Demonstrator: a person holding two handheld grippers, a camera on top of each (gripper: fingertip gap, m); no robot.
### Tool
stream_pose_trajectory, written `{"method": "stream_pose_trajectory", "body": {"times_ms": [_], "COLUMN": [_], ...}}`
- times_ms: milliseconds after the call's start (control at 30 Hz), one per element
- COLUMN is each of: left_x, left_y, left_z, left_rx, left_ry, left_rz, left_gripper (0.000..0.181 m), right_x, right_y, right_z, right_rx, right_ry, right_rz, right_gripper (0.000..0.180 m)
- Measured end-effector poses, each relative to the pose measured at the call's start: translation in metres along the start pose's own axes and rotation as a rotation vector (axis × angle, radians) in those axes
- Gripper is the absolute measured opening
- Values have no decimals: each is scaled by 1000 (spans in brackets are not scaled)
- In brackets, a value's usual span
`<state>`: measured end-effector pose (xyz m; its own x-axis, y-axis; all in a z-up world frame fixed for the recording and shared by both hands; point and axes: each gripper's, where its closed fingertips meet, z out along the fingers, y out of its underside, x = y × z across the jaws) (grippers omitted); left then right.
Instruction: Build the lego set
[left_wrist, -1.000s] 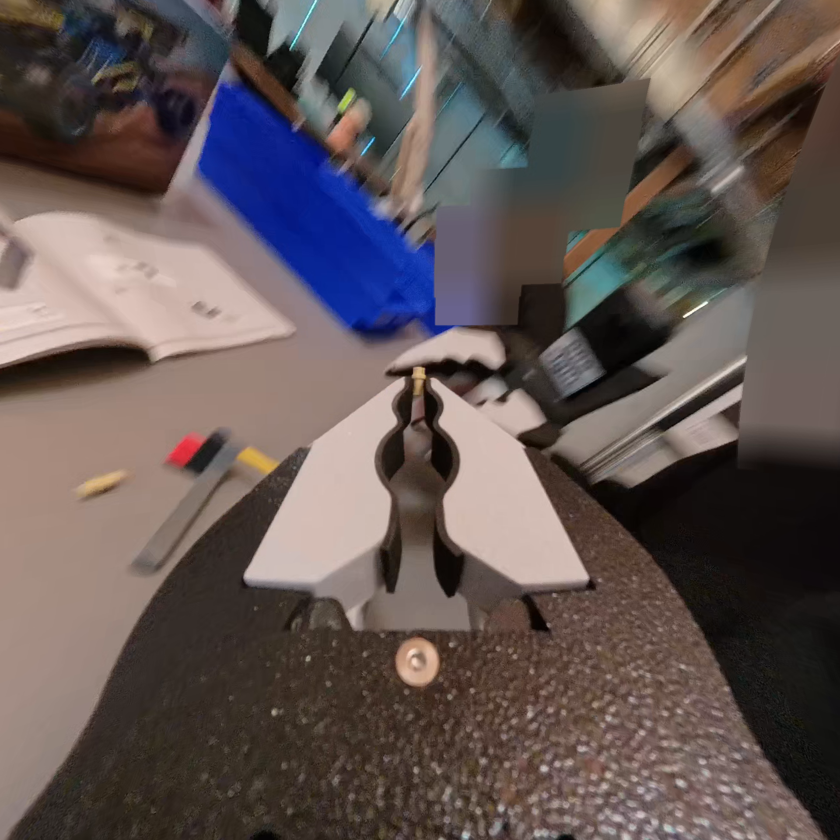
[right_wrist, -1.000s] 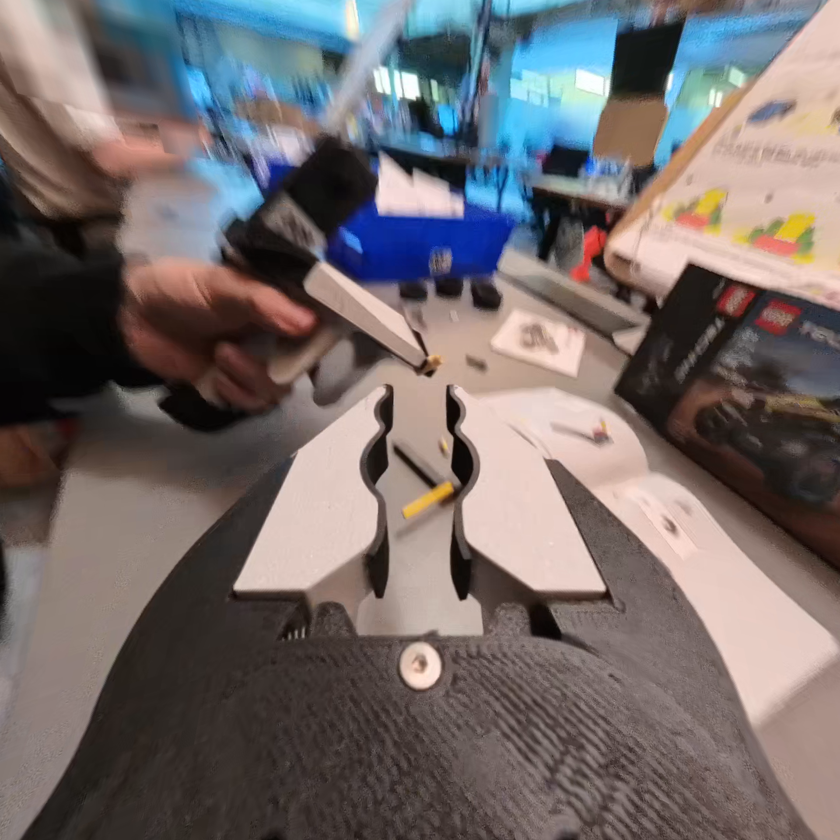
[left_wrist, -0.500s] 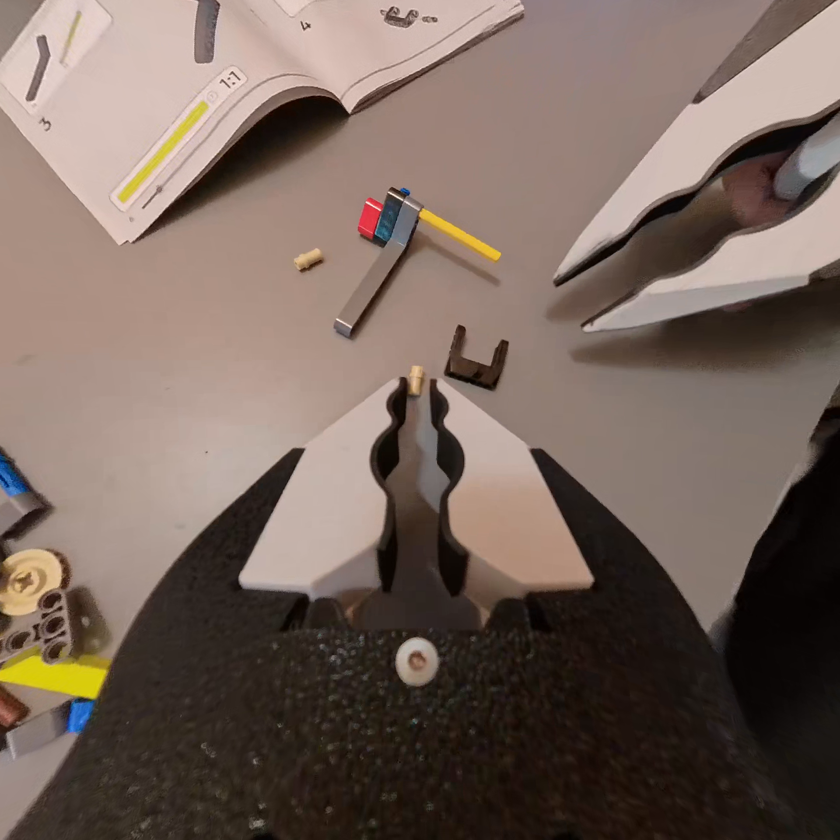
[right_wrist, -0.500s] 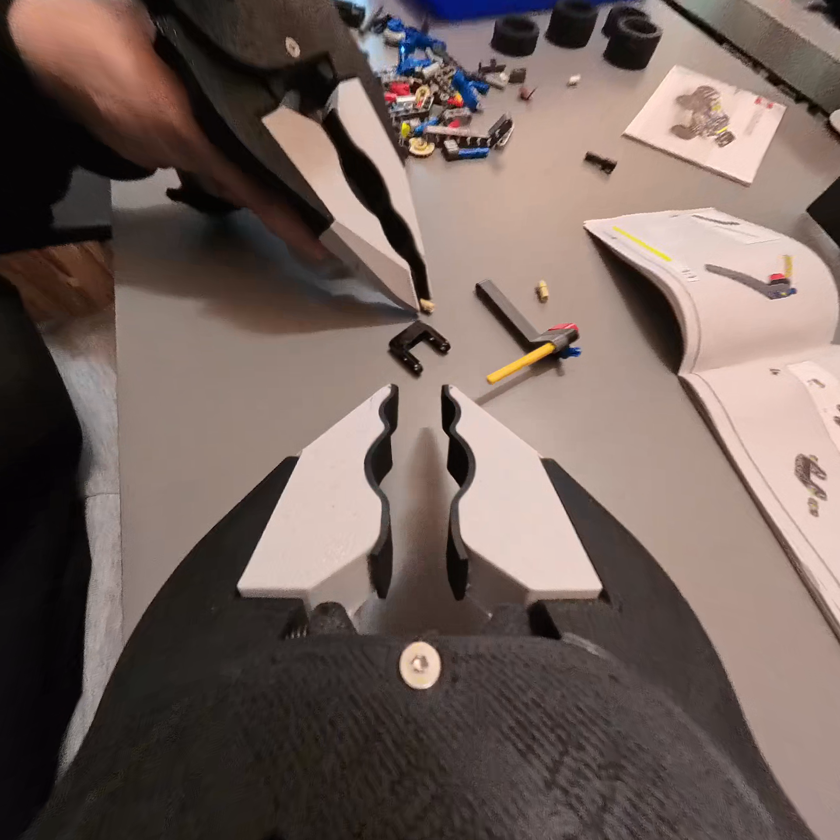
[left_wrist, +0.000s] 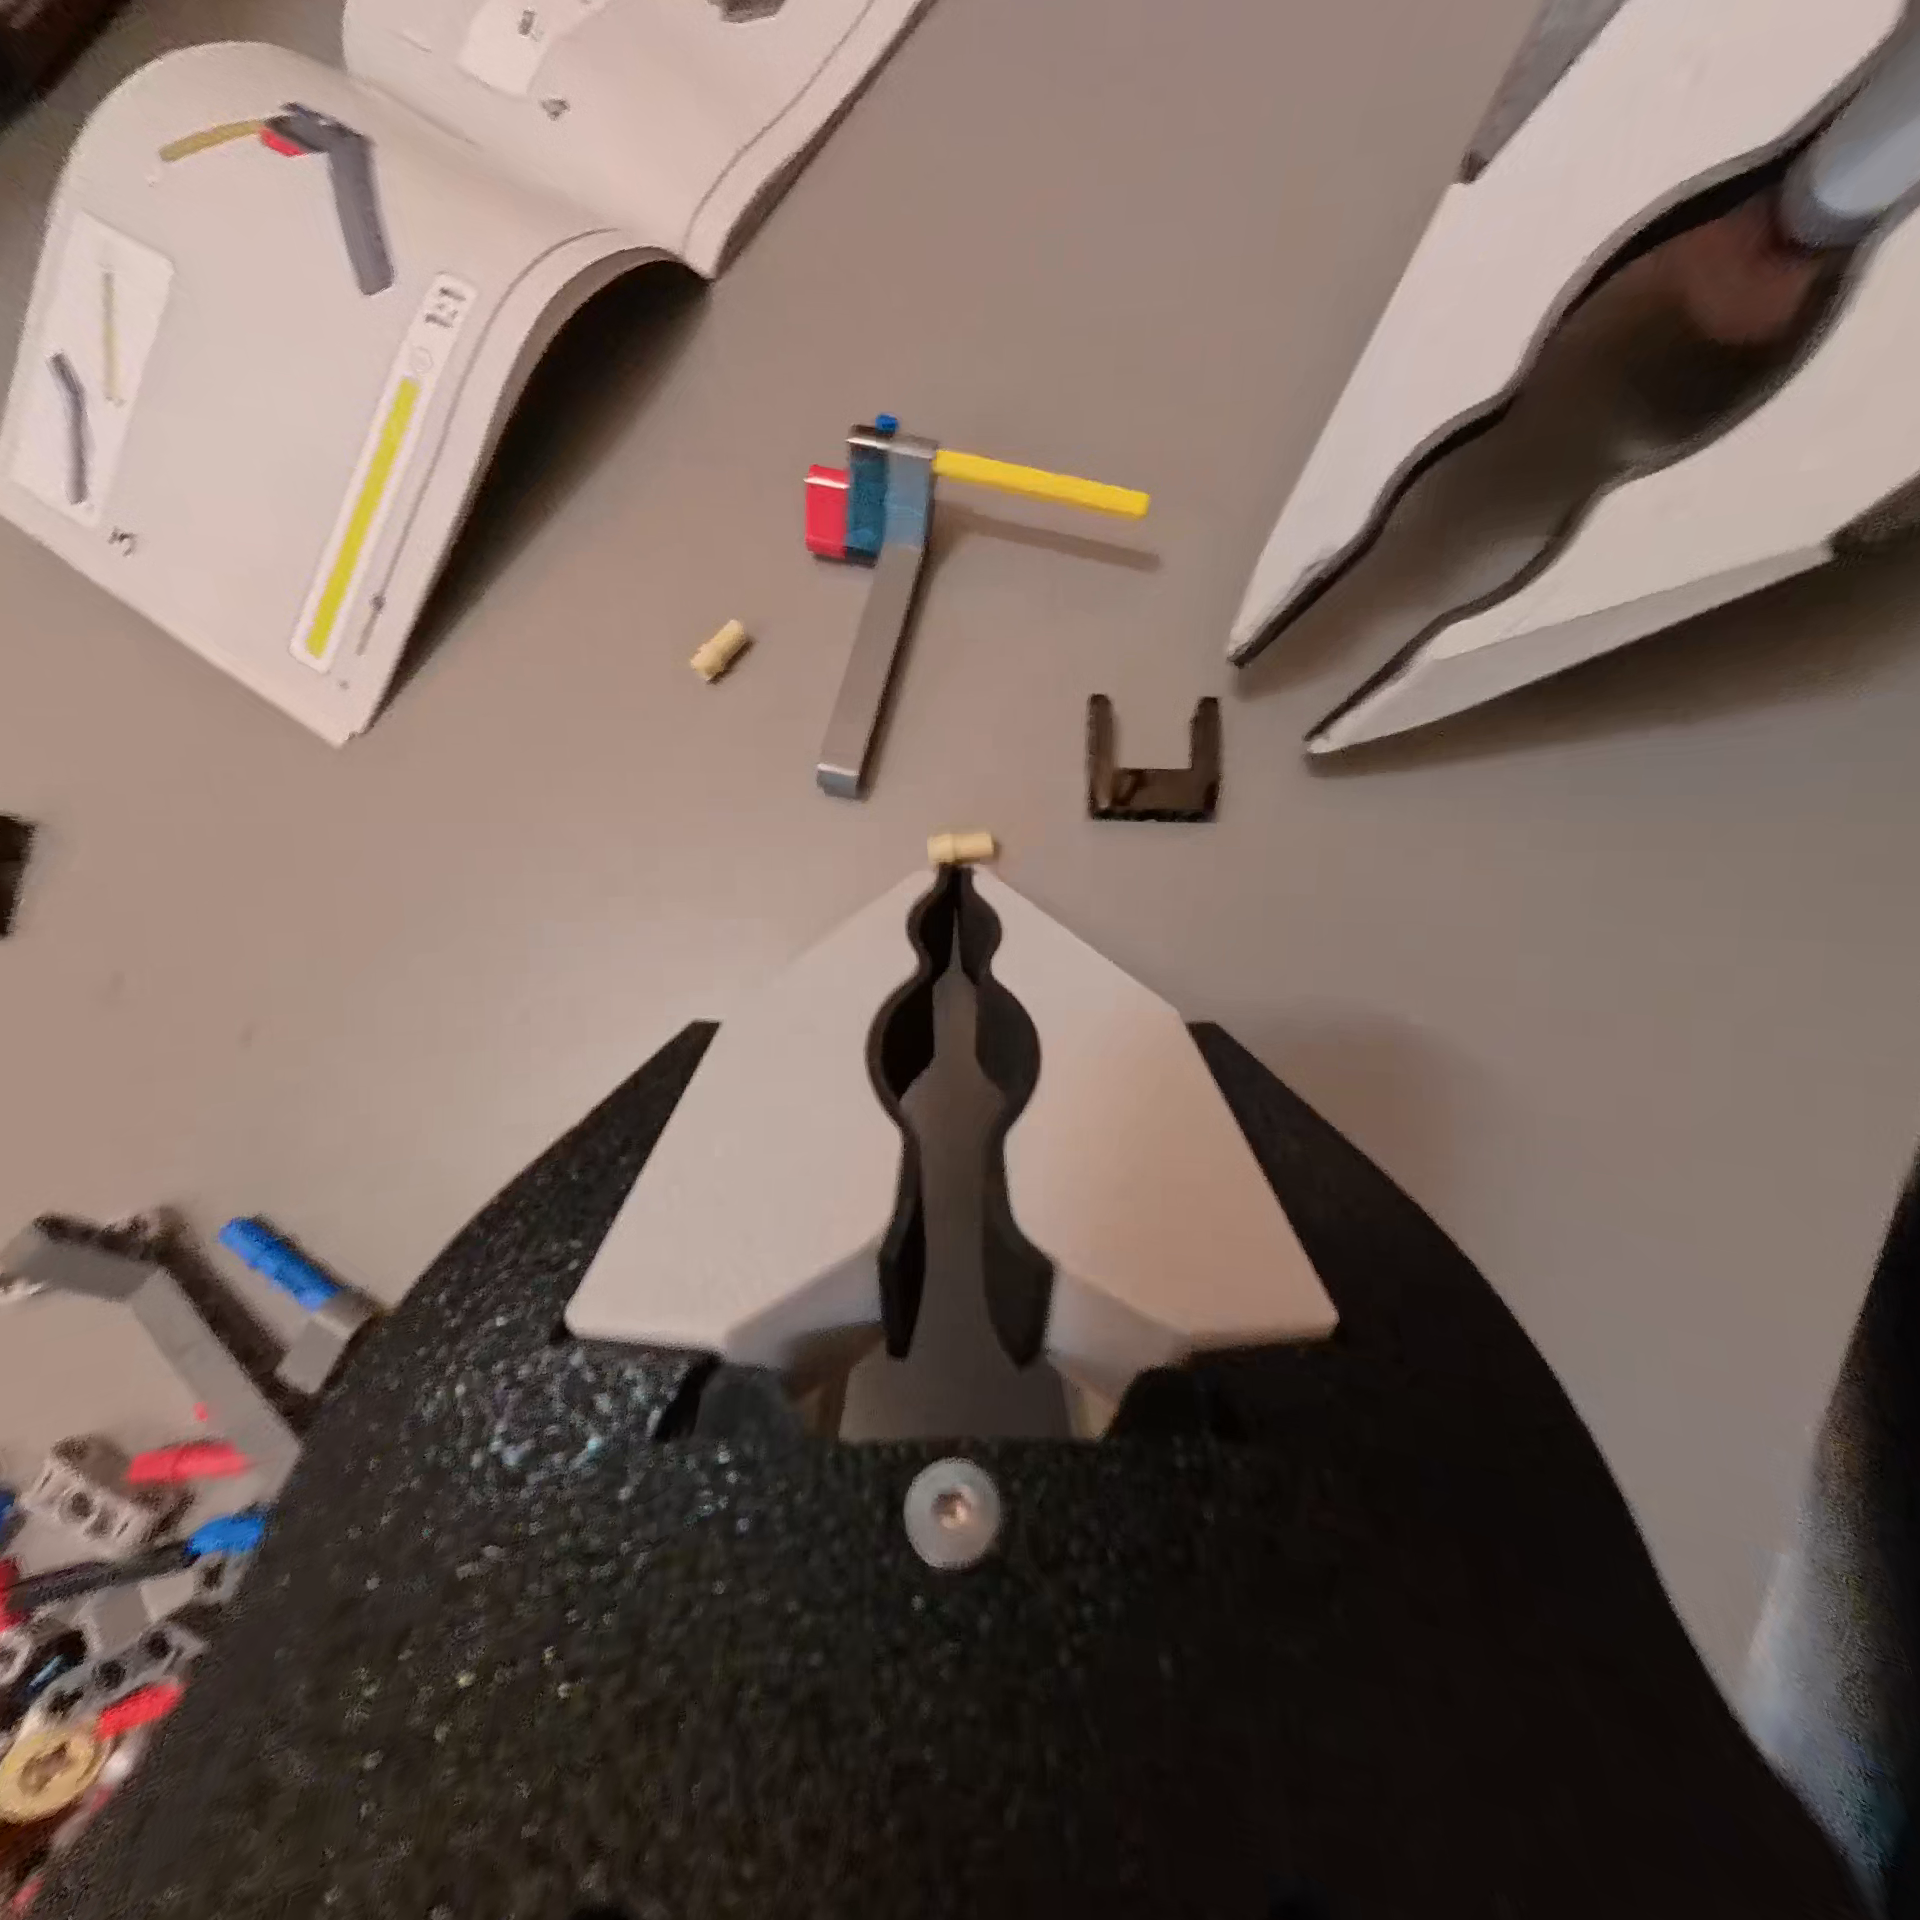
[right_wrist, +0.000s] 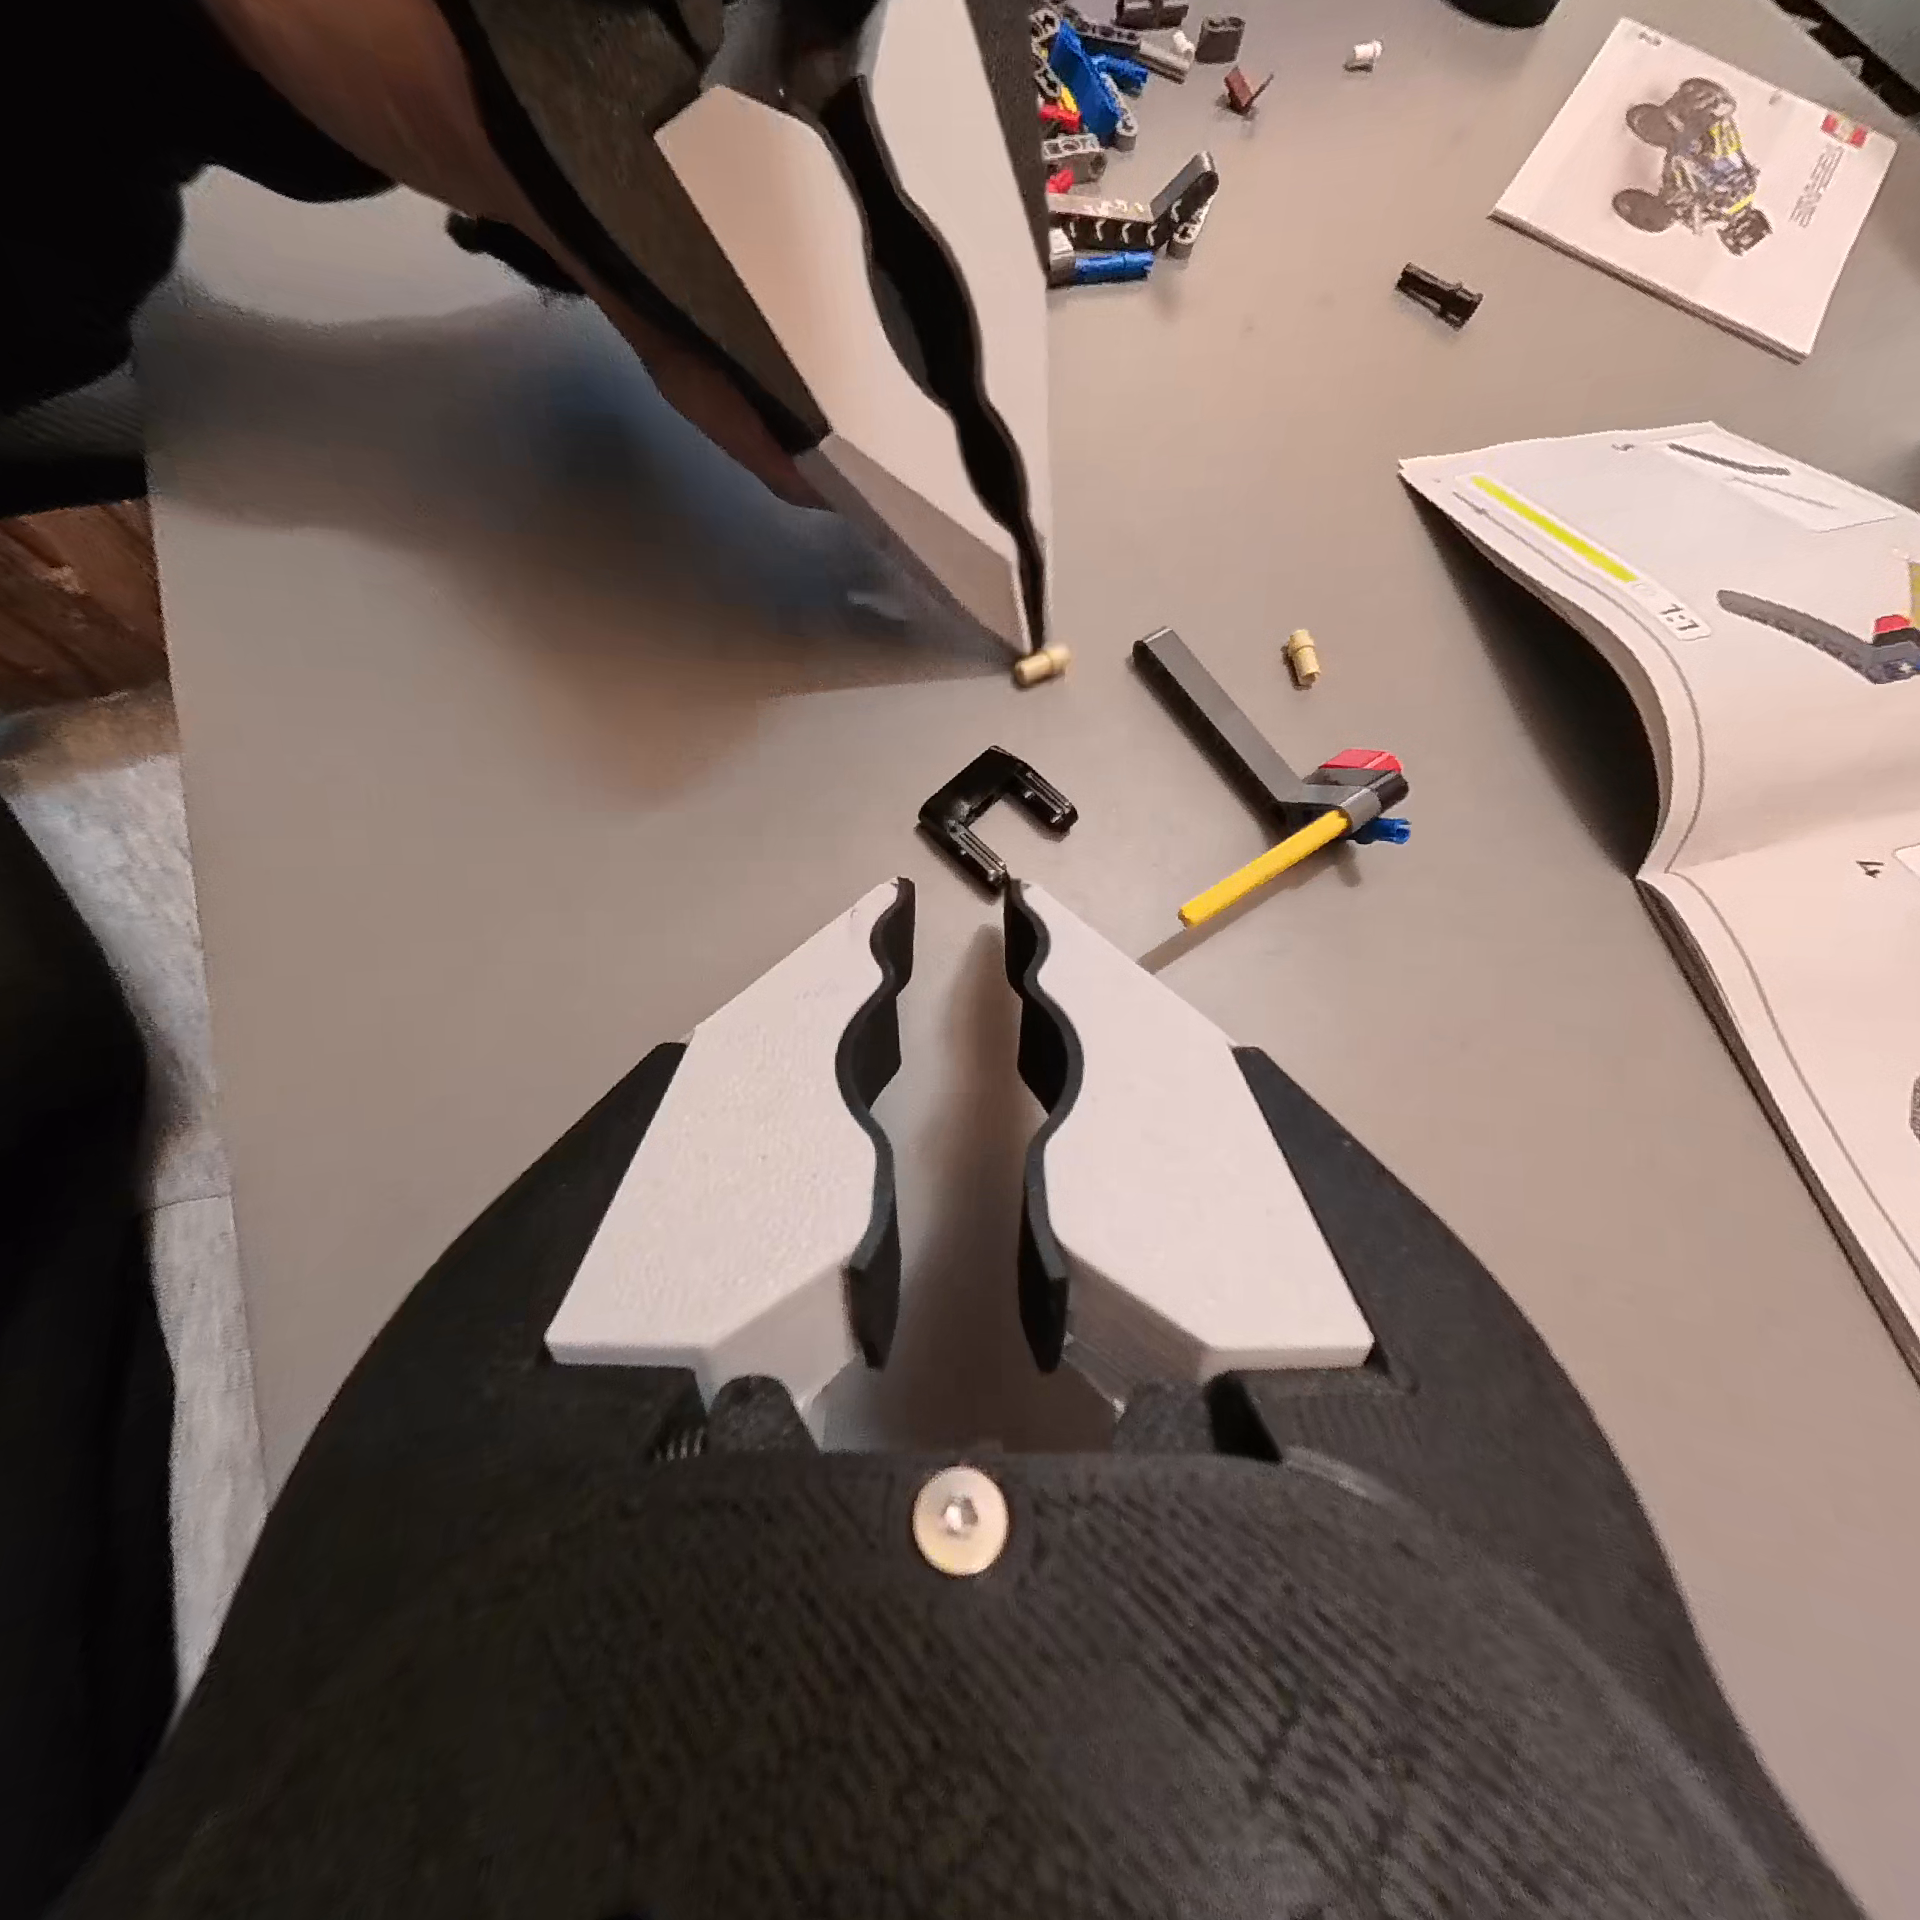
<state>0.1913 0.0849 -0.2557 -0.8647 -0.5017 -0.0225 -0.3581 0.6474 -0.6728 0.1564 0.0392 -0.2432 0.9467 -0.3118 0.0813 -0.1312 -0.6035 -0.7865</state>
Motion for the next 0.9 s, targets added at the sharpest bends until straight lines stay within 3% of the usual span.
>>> {"method": "stream_pose_trajectory", "body": {"times_ms": [133,300,467,667,900], "left_x": [15,-3,-2,7,10], "left_y": [-3,-10,-6,-6,-8], "left_z": [2,-10,-1,5,7], "left_rx": [9,42,45,61,64], "left_ry": [55,-17,107,237,259], "left_rz": [20,87,228,282,300], "left_gripper": [0,4,7,7,2], "right_x": [2,9,5,4,9], "right_y": [1,3,-1,-16,-6], "right_z": [0,-2,-3,3,19], "right_rx": [-4,-5,13,68,-50], "right_ry": [11,20,-9,37,142], "right_rz": [5,20,42,217,198], "right_gripper": [15,14,18,30,32]}}
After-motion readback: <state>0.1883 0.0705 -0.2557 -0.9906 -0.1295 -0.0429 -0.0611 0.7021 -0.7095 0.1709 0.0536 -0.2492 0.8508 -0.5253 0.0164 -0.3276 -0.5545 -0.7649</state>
